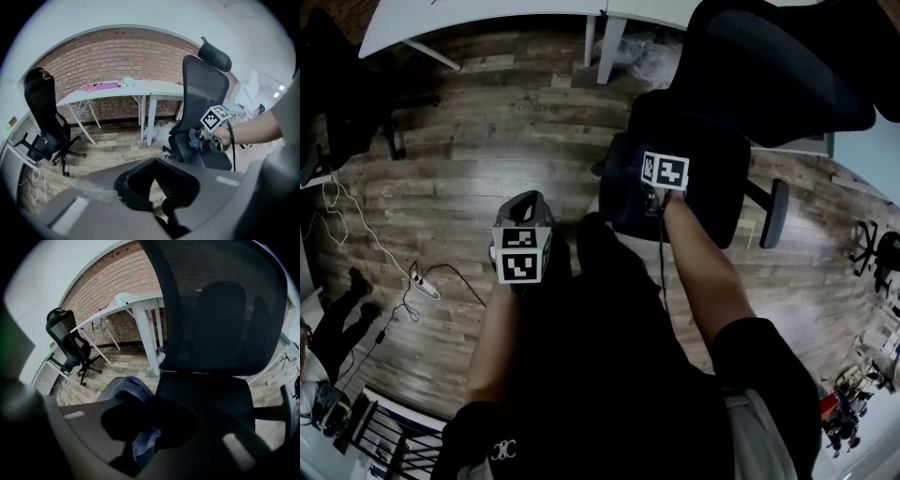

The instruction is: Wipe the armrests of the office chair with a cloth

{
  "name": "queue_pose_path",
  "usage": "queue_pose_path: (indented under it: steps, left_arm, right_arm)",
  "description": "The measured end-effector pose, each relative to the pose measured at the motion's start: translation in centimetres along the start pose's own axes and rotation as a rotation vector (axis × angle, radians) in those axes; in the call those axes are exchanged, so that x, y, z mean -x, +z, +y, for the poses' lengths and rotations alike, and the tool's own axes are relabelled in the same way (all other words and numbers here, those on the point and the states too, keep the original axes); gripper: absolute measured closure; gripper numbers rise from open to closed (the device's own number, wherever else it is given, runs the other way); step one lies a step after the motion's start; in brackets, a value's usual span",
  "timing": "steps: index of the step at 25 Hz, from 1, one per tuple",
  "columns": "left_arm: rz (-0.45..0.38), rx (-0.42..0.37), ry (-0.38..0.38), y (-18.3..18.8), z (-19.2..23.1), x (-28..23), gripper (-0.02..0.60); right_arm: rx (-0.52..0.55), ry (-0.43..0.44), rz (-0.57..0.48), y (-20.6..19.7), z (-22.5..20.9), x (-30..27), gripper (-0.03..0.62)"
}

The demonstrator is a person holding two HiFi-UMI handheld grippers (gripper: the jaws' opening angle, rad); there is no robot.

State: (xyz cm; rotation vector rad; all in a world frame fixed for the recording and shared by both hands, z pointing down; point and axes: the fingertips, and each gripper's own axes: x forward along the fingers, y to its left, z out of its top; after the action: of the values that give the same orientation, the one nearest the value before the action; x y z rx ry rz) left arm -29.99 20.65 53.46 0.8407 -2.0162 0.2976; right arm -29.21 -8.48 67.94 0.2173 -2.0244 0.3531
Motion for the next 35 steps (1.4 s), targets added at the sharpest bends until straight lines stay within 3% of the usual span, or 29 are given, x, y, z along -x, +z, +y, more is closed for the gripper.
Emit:
queue_pose_path:
  steps: [7, 11, 14, 17, 20, 26, 35]
  left_arm:
    - [-0.022, 0.133, -0.026, -1.2, -0.2, 0.7, 0.575]
    - [-0.034, 0.193, -0.042, -1.5, -0.2, 1.0, 0.575]
    - [-0.038, 0.200, -0.029, -1.6, 0.4, 1.1, 0.575]
    - [-0.034, 0.200, -0.027, -1.8, 0.6, 1.2, 0.575]
    - [-0.032, 0.188, -0.034, -1.7, 0.9, 1.1, 0.575]
    - [-0.038, 0.145, -0.056, -0.7, 1.1, 0.5, 0.575]
    - [-0.043, 0.086, -0.117, 0.8, 1.0, 0.2, 0.575]
  right_arm:
    - [0.175, -0.038, -0.047, 4.9, 0.4, -1.0, 0.513]
    - [0.283, -0.002, -0.018, 5.8, 2.9, -2.0, 0.513]
    - [0.399, 0.011, 0.063, 4.7, 4.8, -2.8, 0.514]
    - [0.583, 0.070, -0.040, 6.2, 8.3, -2.5, 0.514]
    - [0.684, 0.083, -0.074, 5.6, 10.3, -2.0, 0.514]
    - [0.702, 0.146, -0.094, 2.2, 11.7, -0.3, 0.519]
    - [0.561, 0.236, -0.060, -3.4, 13.2, 2.6, 0.520]
